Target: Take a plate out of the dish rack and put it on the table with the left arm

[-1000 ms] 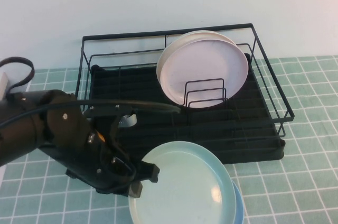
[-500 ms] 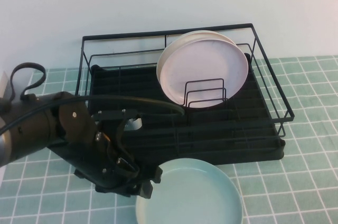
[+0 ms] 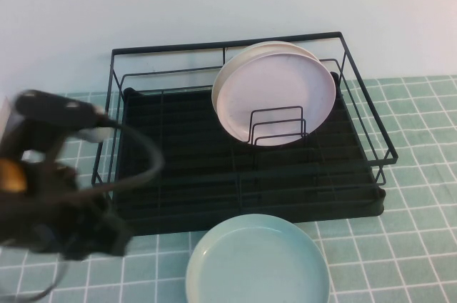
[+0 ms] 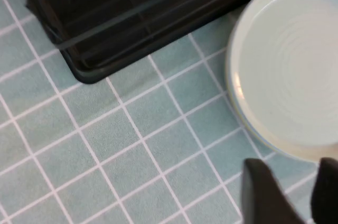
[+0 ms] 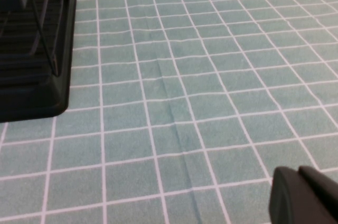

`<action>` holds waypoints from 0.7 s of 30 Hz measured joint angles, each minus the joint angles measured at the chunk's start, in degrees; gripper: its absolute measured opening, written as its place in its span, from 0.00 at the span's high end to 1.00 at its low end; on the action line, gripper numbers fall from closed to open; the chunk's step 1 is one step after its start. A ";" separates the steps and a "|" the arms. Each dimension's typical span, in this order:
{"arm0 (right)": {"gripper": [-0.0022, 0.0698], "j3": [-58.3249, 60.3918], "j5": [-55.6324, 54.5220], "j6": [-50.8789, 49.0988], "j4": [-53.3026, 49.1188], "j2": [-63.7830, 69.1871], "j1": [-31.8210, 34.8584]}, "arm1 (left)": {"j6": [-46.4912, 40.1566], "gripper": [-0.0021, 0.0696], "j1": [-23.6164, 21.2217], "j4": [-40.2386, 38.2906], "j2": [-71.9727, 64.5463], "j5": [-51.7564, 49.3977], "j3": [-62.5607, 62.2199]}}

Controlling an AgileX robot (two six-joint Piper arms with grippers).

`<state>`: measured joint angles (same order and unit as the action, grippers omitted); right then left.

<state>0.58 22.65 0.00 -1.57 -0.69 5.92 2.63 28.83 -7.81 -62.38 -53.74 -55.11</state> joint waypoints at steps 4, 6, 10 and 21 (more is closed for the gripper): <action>0.97 0.00 0.00 0.00 0.00 0.00 0.00 | -0.31 0.88 0.00 0.93 11.98 -2.00 3.17; 0.97 0.00 0.00 0.00 0.00 0.00 0.00 | -0.41 0.93 0.00 0.94 18.72 -2.46 6.49; 0.97 0.00 0.00 0.00 0.00 0.00 0.00 | -0.64 0.96 0.00 0.94 32.48 -4.41 11.75; 0.97 0.00 0.00 0.00 0.00 0.00 0.00 | -0.75 0.97 0.00 0.94 60.69 -15.95 15.59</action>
<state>0.58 22.65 0.00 -1.57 -0.69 5.92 1.87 28.83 -6.88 -1.69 -69.68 -39.52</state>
